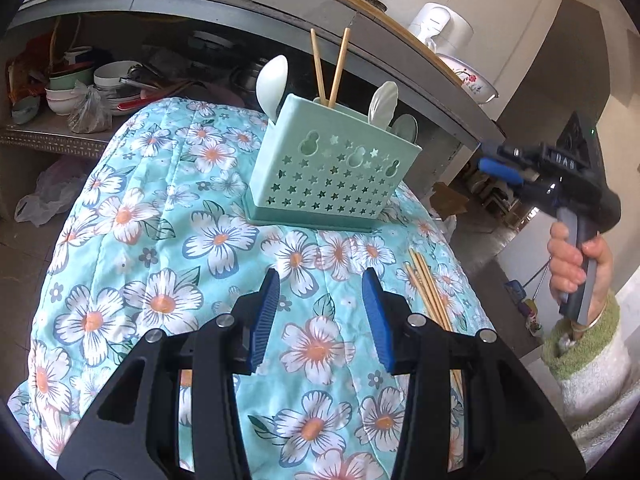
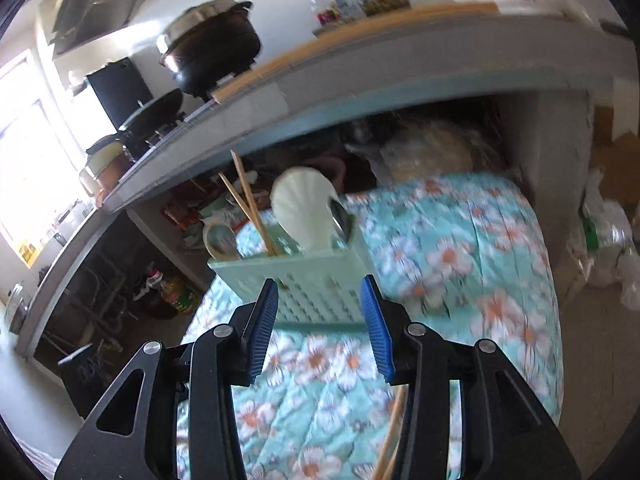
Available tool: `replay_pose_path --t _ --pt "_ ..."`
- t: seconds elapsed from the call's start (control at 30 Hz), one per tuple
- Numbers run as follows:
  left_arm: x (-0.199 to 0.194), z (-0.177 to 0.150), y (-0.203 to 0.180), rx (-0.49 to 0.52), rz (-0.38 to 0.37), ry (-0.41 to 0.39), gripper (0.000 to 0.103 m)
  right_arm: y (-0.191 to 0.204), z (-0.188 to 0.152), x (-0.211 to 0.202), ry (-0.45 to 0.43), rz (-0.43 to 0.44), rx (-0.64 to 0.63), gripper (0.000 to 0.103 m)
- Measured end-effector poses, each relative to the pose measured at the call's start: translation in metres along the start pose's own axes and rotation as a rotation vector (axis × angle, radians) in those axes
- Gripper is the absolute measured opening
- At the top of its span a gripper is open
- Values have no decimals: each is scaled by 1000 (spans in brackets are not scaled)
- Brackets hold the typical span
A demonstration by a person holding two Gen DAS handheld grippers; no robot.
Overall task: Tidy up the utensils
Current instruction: 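Move both open tools back to the remaining bamboo chopsticks on the quilt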
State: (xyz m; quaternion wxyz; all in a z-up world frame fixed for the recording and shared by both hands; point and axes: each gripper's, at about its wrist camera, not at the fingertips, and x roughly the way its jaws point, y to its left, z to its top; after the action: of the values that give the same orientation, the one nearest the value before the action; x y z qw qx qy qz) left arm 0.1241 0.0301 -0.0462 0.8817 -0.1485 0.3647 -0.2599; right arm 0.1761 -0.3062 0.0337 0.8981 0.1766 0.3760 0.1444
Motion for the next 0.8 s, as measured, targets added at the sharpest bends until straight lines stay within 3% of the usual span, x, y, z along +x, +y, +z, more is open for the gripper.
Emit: replay_pose_path --t 0.13,0.33,0.53,0.8 --pt "9 -5 -7 12 0 36 41 -46 -56 17 128 -23 160 38" --pt "17 -8 -18 32 1 72 41 -90 -114 29 199 -12 355 27" --pt "28 -10 -30 41 -14 110 41 -111 -135 39 224 20 445 20" --pt "53 -8 -48 30 -69 188 41 -118 -140 46 223 59 466 10"
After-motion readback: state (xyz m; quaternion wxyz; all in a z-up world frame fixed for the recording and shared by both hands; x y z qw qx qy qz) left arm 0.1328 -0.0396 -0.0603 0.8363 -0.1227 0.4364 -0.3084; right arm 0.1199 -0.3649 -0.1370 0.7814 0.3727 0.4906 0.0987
